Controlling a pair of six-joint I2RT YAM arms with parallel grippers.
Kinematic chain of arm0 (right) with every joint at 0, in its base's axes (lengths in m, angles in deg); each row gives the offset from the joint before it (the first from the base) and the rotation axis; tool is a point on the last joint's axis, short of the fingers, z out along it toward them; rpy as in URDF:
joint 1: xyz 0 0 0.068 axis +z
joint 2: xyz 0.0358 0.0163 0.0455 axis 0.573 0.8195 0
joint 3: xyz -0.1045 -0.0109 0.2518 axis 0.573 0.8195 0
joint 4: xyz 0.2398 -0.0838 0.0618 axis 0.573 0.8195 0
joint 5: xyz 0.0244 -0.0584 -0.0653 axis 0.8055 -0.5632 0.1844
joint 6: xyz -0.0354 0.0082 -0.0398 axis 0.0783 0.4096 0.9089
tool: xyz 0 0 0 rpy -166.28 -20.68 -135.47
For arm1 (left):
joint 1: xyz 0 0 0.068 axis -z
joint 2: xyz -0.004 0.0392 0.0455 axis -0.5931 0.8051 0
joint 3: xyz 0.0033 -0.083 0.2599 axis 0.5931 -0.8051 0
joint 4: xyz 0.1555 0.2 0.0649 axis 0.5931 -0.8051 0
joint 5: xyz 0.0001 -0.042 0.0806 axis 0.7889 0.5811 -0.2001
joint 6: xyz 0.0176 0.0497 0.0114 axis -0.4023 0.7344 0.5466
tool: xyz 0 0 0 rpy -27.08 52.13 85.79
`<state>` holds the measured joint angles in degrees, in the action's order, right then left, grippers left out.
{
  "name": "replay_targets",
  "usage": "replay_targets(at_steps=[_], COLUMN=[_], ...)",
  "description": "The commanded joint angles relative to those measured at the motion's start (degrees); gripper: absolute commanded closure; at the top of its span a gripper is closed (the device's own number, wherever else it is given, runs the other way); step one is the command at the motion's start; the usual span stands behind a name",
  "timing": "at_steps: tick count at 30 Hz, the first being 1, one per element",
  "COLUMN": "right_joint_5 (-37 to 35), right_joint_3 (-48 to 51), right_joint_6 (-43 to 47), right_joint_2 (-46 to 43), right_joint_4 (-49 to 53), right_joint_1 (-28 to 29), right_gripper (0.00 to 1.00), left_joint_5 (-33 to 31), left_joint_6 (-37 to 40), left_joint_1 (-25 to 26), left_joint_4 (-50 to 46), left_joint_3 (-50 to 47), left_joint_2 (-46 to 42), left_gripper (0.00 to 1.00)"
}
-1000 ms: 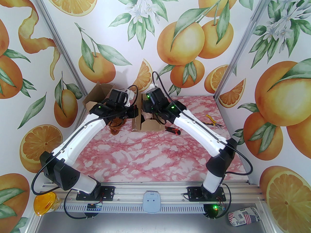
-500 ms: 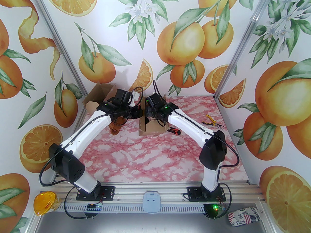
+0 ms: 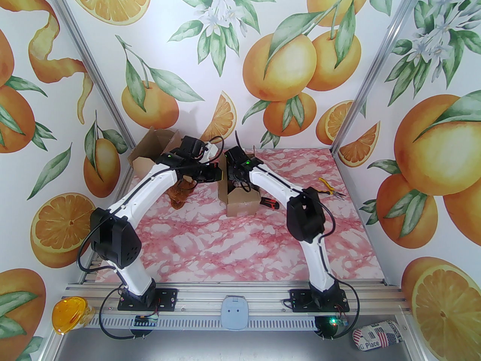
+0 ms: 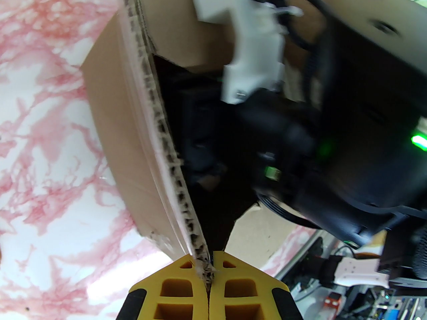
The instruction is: Unpack the express box
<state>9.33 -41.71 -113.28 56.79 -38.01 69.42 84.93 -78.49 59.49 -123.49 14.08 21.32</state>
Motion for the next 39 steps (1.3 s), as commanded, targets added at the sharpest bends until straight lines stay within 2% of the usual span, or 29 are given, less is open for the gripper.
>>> replay_targets(at_steps=[1,2,5,8,13,15,18,21,25,28,29,31,32,34,35,37,39], right_joint_5=[2.69,2.90,5.09,9.00,13.14,10.74,5.95,3.34,5.09,8.84,9.99,10.51,9.54,6.68,4.79,1.24,-2.69], right_joint_3=[-1.48,-0.28,5.57,17.90,36.47,41.63,45.37,48.03,55.13,55.98,55.62,55.89,56.53,57.47,58.03,59.70,62.20], right_joint_6=[2.91,5.09,8.87,9.88,2.98,0.16,-2.03,-5.04,-10.10,-10.52,-9.32,-7.69,-7.31,-5.36,-3.81,-1.70,2.41], right_joint_2=[0.69,-0.93,-8.98,-22.07,-40.87,-46.32,-51.62,-54.43,-56.38,-52.58,-50.49,-47.22,-45.80,-43.69,-43.27,-43.60,-45.51], right_joint_4=[-0.97,-3.44,-10.95,-24.19,-41.67,-45.16,-44.35,-40.75,-41.48,-38.32,-37.20,-36.54,-36.60,-35.90,-35.85,-36.33,-38.13], right_joint_1=[0.49,1.12,2.76,4.16,3.37,2.98,1.43,-3.34,-10.38,-13.51,-13.62,-13.64,-13.63,-13.63,-13.56,-13.70,-13.69], right_gripper=[0.97,1.00,1.00,1.00,1.00,1.00,1.00,1.00,1.00,1.00,0.97,0.79,0.67,0.27,0.01,0.00,0.00], left_joint_5=[3.50,3.33,1.38,-1.07,-4.39,-5.25,-7.27,-9.43,-11.98,-10.35,-9.73,-10.13,-10.89,-12.51,-14.17,-17.52,-21.36], left_joint_6=[2.91,2.63,-0.13,-1.97,-1.43,-0.62,0.56,2.64,5.41,7.12,7.33,7.68,8.02,9.17,9.89,11.55,13.79], left_joint_1=[-0.19,-0.62,-2.63,-5.44,-7.27,-7.29,-7.34,-7.62,-8.53,-8.32,-7.96,-6.92,-6.40,-5.73,-5.50,-5.23,-5.10], left_joint_4=[-0.31,-0.38,-0.59,-2.35,-5.94,-7.21,-8.69,-11.52,-14.79,-15.11,-14.19,-12.09,-10.91,-5.94,-2.74,4.96,14.39], left_joint_3=[2.59,2.55,1.94,1.51,2.48,3.17,4.48,7.68,12.01,14.22,14.29,13.84,13.17,9.90,7.25,0.30,-8.82], left_joint_2=[1.44,1.88,2.78,3.16,3.95,4.95,5.64,6.61,7.61,8.91,9.02,8.84,8.43,6.41,4.27,-1.01,-7.80], left_gripper=[1.00,1.00,1.00,1.00,1.00,1.00,1.00,1.00,1.00,1.00,1.00,0.87,0.74,0.51,0.29,0.01,0.00])
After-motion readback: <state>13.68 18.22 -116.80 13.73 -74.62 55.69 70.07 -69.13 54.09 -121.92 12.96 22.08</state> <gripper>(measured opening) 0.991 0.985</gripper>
